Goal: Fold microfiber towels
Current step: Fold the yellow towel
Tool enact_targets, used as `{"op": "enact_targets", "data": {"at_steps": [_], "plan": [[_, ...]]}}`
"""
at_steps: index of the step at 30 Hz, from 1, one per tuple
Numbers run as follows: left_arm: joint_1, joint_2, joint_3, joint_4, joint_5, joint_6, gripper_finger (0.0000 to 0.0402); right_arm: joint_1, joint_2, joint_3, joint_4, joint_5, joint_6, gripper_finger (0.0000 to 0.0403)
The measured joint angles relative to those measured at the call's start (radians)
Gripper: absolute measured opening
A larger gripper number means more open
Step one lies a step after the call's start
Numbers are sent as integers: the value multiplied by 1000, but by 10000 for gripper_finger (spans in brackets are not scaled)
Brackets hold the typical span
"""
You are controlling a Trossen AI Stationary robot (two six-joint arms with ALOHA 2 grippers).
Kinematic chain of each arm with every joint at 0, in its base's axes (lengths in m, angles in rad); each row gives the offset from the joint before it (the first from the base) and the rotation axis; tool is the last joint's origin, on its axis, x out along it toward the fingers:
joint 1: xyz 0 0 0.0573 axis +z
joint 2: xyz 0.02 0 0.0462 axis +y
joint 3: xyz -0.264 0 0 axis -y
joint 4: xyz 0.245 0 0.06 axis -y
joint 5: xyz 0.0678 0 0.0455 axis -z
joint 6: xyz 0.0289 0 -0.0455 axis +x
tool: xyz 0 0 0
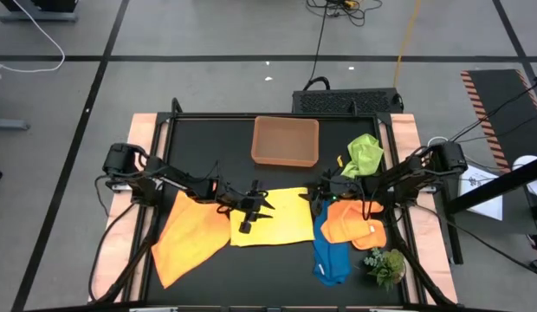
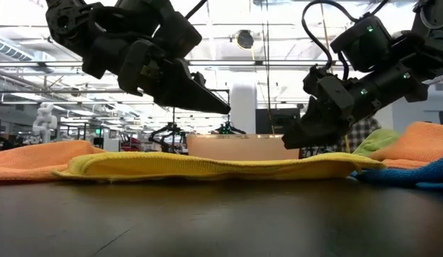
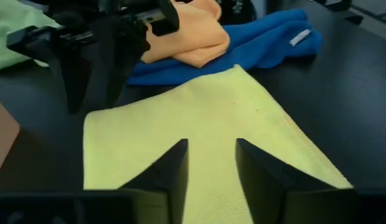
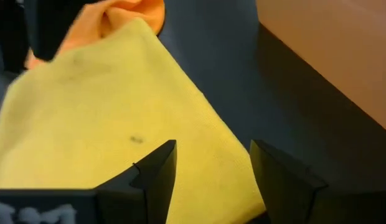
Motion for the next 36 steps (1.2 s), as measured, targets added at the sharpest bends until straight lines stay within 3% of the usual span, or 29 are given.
{"op": "enact_targets", "data": {"at_steps": [5, 9, 20, 24, 36], "plan": [[-9, 0, 0, 4, -48, -13, 202, -13, 0, 0, -68, 48, -6, 200], [-9, 0, 0, 15, -53, -14, 224, -33, 0, -1, -94, 49, 1, 200], [6, 0, 0, 26, -76, -8, 228, -41, 0, -1, -109, 39, 20, 199], [7, 0, 0, 16, -79, -2, 228, -42, 0, -1, -114, -36, 28, 199], [7, 0, 0, 39, -84, 18, 228, -42, 0, -1, -115, -34, 46, 199]]}}
